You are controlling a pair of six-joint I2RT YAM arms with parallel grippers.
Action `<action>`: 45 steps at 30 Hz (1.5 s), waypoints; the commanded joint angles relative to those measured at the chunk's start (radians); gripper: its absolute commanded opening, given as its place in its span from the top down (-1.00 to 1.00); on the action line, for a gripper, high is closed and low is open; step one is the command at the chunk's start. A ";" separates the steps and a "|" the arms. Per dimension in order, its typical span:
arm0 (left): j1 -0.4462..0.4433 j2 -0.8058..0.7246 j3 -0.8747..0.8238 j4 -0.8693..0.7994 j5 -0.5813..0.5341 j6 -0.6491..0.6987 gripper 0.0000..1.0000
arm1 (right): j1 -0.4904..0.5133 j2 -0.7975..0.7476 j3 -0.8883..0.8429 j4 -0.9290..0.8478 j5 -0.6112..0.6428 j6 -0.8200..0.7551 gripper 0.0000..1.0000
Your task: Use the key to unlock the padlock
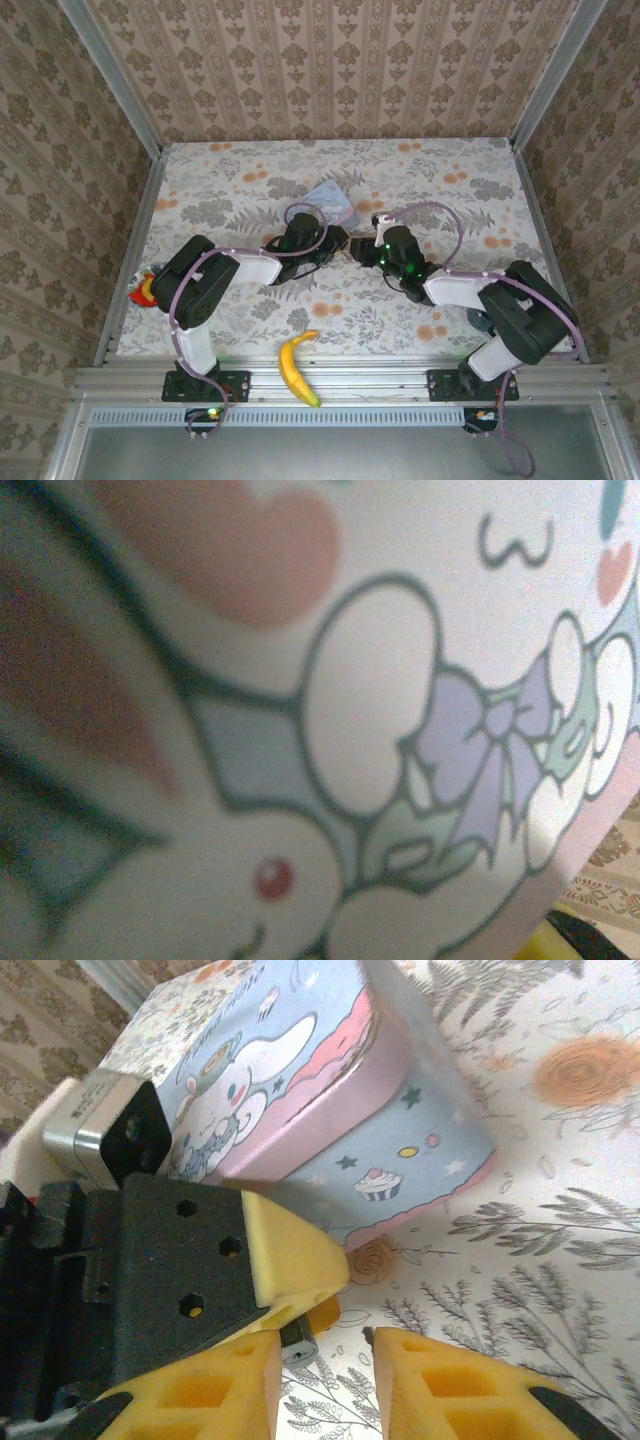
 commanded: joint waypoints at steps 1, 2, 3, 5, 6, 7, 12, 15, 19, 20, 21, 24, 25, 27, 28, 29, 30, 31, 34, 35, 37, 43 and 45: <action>0.000 0.086 -0.036 -0.191 0.092 -0.101 1.00 | 0.006 -0.062 0.008 -0.200 0.094 0.027 0.40; 0.001 0.096 -0.032 -0.192 0.085 -0.100 1.00 | 0.006 -0.078 0.006 -0.226 0.099 0.029 0.40; 0.004 0.107 -0.027 -0.195 0.083 -0.100 1.00 | 0.006 -0.090 0.004 -0.248 0.101 0.028 0.40; 0.008 0.120 -0.015 -0.200 0.073 -0.097 1.00 | 0.006 -0.105 0.010 -0.297 0.105 0.024 0.40; 0.010 0.126 -0.007 -0.211 0.064 -0.089 1.00 | 0.006 -0.105 0.019 -0.332 0.107 0.020 0.40; 0.012 0.131 0.000 -0.224 0.055 -0.080 1.00 | 0.006 -0.101 0.027 -0.358 0.107 0.017 0.42; 0.043 0.151 0.032 -0.286 0.007 -0.036 0.98 | 0.006 -0.021 0.072 -0.402 0.024 -0.015 0.49; 0.058 0.161 0.046 -0.319 -0.011 -0.017 0.95 | 0.006 0.034 0.107 -0.406 -0.006 -0.035 0.50; 0.067 0.181 0.057 -0.340 -0.025 -0.009 0.88 | 0.005 0.103 0.175 -0.433 -0.029 -0.070 0.49; 0.068 0.188 0.058 -0.342 -0.027 -0.010 0.87 | 0.004 0.122 0.193 -0.438 -0.035 -0.078 0.49; 0.069 0.195 0.060 -0.341 -0.028 -0.010 0.86 | 0.004 0.141 0.208 -0.443 -0.039 -0.083 0.49; 0.069 0.212 0.062 -0.349 -0.030 -0.009 0.82 | 0.004 0.183 0.235 -0.444 -0.044 -0.089 0.48; 0.068 0.217 0.063 -0.352 -0.031 -0.008 0.81 | 0.004 0.193 0.241 -0.443 -0.045 -0.091 0.48; 0.069 0.230 0.063 -0.357 -0.028 -0.006 0.80 | 0.004 0.215 0.252 -0.445 -0.048 -0.094 0.47; 0.068 0.235 0.062 -0.357 -0.027 -0.006 0.77 | 0.004 0.225 0.256 -0.444 -0.048 -0.096 0.47; 0.068 0.240 0.061 -0.357 -0.025 -0.007 0.73 | 0.004 0.233 0.259 -0.445 -0.048 -0.095 0.47; 0.068 0.243 0.060 -0.356 -0.024 -0.008 0.67 | 0.004 0.239 0.260 -0.442 -0.047 -0.096 0.47; 0.068 0.246 0.057 -0.353 -0.022 -0.007 0.59 | 0.004 0.245 0.262 -0.443 -0.049 -0.097 0.47; 0.067 0.244 0.048 -0.348 -0.021 -0.009 0.42 | 0.003 0.261 0.266 -0.438 -0.066 -0.103 0.46; 0.067 0.242 0.047 -0.347 -0.021 -0.009 0.39 | 0.003 0.266 0.268 -0.438 -0.069 -0.103 0.46; 0.068 0.238 0.041 -0.344 -0.019 -0.010 0.37 | 0.002 0.275 0.270 -0.432 -0.071 -0.104 0.47; 0.060 0.212 0.017 -0.329 -0.013 -0.023 0.24 | 0.004 0.281 0.273 -0.419 -0.095 -0.112 0.79; 0.059 0.202 0.003 -0.311 -0.008 -0.034 0.14 | 0.004 0.277 0.273 -0.418 -0.097 -0.114 0.94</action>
